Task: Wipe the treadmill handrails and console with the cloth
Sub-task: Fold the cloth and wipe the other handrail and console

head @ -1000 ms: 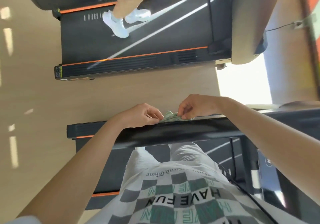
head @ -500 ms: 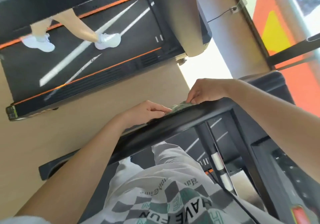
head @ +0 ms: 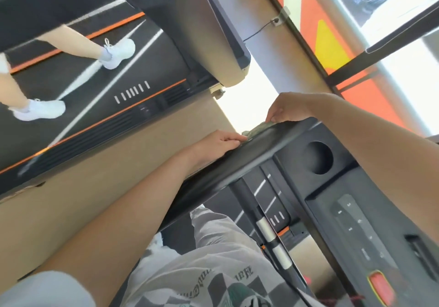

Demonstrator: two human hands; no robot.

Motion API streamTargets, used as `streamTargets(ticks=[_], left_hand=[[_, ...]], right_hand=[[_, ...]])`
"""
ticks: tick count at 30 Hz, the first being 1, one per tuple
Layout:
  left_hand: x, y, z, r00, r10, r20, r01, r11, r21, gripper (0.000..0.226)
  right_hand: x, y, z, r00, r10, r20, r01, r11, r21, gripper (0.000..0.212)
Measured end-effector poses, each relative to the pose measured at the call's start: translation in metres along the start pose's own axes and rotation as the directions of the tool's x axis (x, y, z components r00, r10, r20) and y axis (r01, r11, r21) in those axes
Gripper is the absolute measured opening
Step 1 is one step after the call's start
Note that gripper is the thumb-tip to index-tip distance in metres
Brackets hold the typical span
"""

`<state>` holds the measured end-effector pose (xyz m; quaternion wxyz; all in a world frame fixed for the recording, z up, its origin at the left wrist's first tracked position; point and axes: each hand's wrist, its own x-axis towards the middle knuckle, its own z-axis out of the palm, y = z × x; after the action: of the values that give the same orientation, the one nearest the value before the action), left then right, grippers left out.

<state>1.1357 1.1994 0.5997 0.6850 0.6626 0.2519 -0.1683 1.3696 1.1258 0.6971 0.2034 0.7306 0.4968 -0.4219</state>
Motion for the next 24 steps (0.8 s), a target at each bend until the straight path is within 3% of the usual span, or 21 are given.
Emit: streamTargets(ticks=[4,6,13,24], left_hand=[[0.022,0.010,0.005,1.000,0.006,-0.020,-0.007,1.000,-0.023,0.030],[0.028,0.012,0.006,0.999,0.012,-0.039,-0.013,1.000,-0.025,0.028],[0.018,-0.003,0.000,0.994,-0.017,-0.105,0.009,0.997,-0.073,0.017],[-0.053,-0.071,-0.038,0.965,-0.212,-0.152,0.209,0.977,-0.039,0.049]], right_hand=[[-0.006,0.009,0.002,0.996,0.077,-0.052,-0.072,0.993,0.094,0.036],[-0.005,0.013,0.004,0.995,0.074,-0.063,-0.071,0.996,0.047,0.033],[0.012,0.002,0.015,0.997,-0.035,-0.067,0.035,0.999,0.008,0.020],[0.039,-0.093,0.039,0.955,-0.253,0.153,0.244,0.967,0.074,0.020]])
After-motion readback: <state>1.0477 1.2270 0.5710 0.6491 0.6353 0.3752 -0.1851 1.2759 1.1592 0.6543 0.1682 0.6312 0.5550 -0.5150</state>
